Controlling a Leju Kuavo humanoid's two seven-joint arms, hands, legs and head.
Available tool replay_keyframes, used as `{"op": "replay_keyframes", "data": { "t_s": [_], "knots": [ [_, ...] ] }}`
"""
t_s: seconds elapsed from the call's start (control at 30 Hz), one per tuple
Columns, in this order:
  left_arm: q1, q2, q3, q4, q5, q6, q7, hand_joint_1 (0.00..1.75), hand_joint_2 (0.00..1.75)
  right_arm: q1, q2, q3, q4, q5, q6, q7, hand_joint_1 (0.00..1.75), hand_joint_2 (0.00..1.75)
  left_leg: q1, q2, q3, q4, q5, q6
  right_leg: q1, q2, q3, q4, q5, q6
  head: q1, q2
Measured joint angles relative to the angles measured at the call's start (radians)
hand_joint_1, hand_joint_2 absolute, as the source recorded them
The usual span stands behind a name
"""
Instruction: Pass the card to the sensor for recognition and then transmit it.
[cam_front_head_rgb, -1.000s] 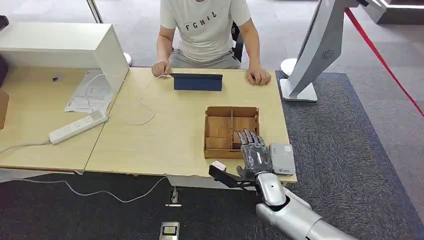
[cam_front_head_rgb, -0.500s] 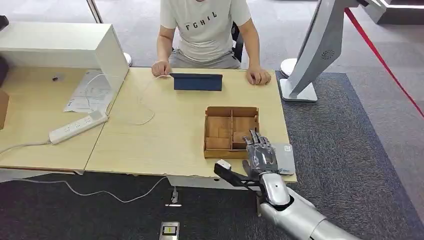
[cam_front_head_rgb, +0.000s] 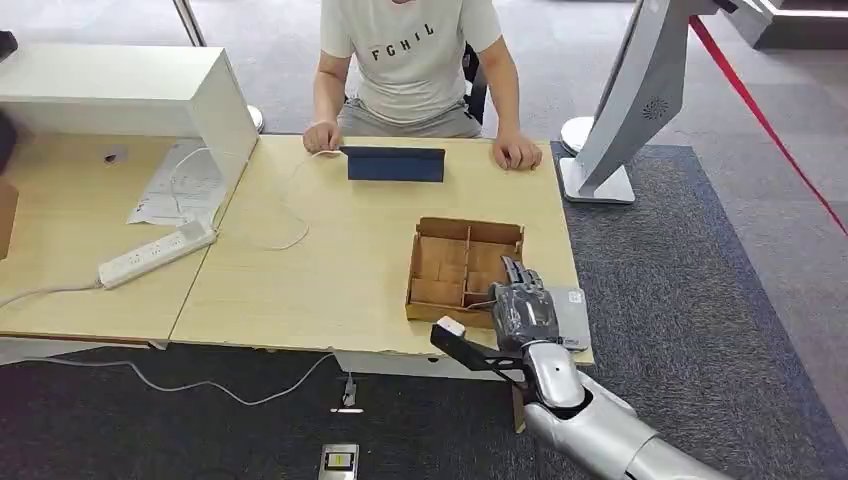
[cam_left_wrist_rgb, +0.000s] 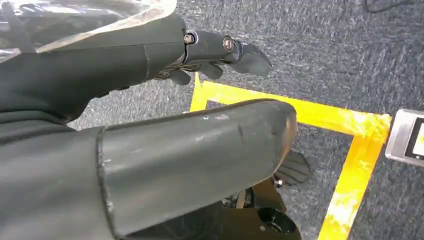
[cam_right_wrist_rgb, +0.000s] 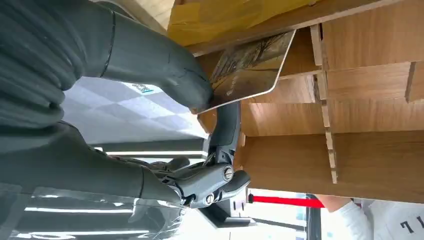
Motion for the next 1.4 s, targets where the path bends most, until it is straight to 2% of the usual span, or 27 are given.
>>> {"op": "replay_keyframes", "data": {
  "t_s": [0.83,1.4],
  "knots": [
    [0.0,-0.007,-0.001,0.0,-0.007,0.013,-0.012,0.0,0.0,0.023,0.006,0.001,0.005,-0.023,-0.033,-0.046,1.75,1.75,0.0,0.0,0.0,0.0,0.0,0.0,0.0,0.0,0.0,0.0,0.0,0.0,0.0,0.0],
    [0.0,-0.012,-0.008,0.0,-0.015,0.002,-0.025,0.0,0.0,0.05,0.006,0.001,0.019,0.017,-0.105,-0.02,1.75,1.75,0.0,0.0,0.001,0.0,0.0,0.0,0.0,0.0,0.0,0.0,0.0,0.0,0.0,0.0]
  ]
}}
